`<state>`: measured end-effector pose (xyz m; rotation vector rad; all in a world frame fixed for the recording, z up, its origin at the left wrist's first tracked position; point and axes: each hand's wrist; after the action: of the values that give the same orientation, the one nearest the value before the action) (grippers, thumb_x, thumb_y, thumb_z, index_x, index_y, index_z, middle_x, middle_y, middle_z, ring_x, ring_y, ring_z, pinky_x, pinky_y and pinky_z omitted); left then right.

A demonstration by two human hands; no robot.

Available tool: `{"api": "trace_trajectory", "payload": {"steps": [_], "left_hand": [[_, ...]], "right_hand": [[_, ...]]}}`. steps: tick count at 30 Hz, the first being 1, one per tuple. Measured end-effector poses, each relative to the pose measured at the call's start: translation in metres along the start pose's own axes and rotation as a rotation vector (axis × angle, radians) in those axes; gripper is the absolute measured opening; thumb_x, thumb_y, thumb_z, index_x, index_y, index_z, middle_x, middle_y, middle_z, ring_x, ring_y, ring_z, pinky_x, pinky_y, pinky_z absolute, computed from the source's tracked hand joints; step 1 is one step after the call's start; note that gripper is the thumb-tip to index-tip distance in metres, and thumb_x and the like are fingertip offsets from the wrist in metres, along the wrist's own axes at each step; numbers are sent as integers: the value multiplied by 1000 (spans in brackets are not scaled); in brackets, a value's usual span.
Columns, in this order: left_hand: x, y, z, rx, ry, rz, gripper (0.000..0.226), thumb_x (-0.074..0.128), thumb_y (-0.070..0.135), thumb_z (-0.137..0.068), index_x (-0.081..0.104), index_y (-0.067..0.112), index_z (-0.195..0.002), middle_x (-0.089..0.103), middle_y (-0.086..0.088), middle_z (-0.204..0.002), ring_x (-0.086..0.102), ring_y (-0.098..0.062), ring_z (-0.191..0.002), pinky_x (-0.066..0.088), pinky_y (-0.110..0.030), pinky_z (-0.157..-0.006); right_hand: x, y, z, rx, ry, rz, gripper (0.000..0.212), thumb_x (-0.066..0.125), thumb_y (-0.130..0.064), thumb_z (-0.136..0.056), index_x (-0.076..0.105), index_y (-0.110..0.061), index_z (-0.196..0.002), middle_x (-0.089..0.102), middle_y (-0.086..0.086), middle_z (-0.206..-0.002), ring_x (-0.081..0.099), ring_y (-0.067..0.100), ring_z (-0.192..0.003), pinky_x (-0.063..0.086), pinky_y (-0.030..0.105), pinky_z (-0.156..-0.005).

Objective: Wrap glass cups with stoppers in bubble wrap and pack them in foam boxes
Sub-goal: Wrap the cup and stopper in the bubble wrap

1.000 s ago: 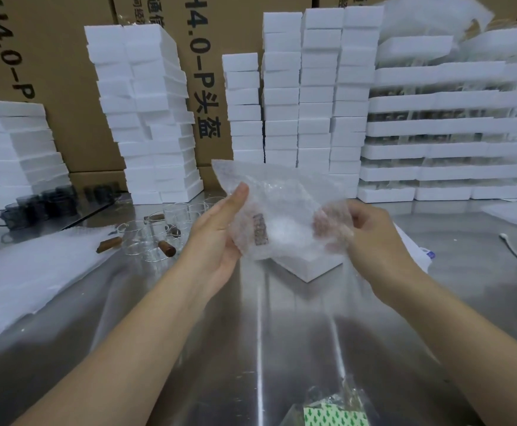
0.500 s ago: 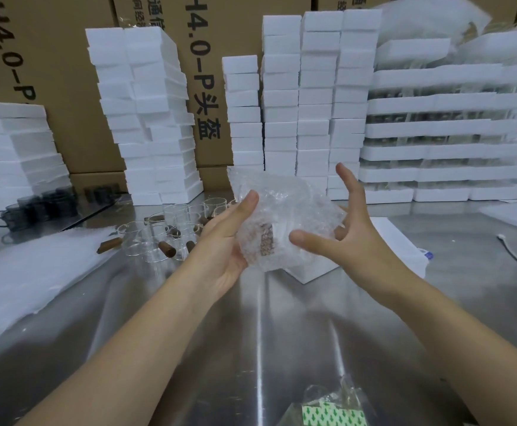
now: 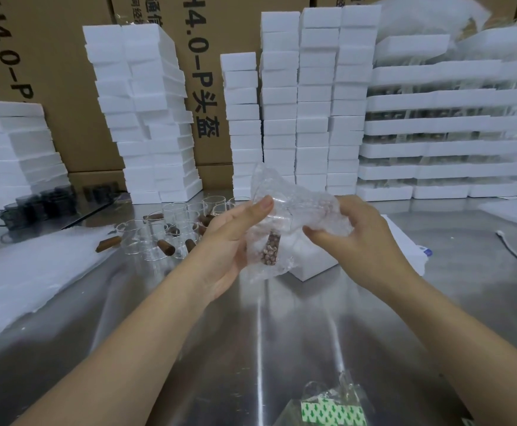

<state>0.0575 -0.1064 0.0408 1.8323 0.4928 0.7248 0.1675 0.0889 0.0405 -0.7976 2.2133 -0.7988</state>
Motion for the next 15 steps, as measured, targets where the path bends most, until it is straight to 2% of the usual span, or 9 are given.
{"api": "trace_trajectory", "payload": {"steps": [2,5,8,11,13,15], "left_hand": [[-1,0,0,2,0,-15,71,85,44,-90,64,4,-144,67,-20,-144,63,-39,-137,40,-62,-123],[-3,-1,-1,-8,48,-49,74,87,46,-86,64,6,-145,68,-17,-144,62,-38,-138,38,-66,-123],[-3,0,1,-29,78,-80,75,91,50,-81,68,11,-141,71,-15,-141,67,-33,-131,43,-57,-119],[0,1,2,-43,100,-77,73,94,55,-75,75,15,-133,75,-12,-134,73,-27,-114,47,-51,-102],[0,1,2,-46,105,-56,73,95,55,-73,76,16,-132,75,-11,-135,71,-31,-119,47,-54,-105],[0,1,1,-50,101,-16,79,97,54,-70,74,15,-135,72,-13,-139,64,-40,-132,40,-63,-118]], "right_hand": [[0,-2,0,-10,-45,-48,12,73,-32,-94,69,-25,-102,70,-4,-94,66,17,-90,48,33,-79],[3,-3,-1,13,-62,-155,12,70,-18,-95,62,-24,-101,69,-1,-81,70,20,-62,54,33,-59],[6,-3,-3,115,-76,-376,23,72,-7,-94,60,-22,-107,66,2,-70,60,23,-51,51,31,-49],[3,-2,-5,211,-87,-549,20,78,-8,-91,70,-17,-107,68,1,-78,58,18,-62,52,28,-59],[0,0,-7,240,-67,-567,20,81,-13,-88,76,-21,-106,76,-2,-90,66,18,-76,54,34,-74],[-3,0,-8,232,-51,-523,20,82,-20,-88,77,-25,-106,80,-2,-105,74,26,-97,53,41,-90]]}}
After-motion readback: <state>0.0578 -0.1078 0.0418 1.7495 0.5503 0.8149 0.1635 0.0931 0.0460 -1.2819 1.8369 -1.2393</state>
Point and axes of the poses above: each hand's wrist, its own z-axis away from the middle knuckle, its own x-axis out of the palm, y = z × x
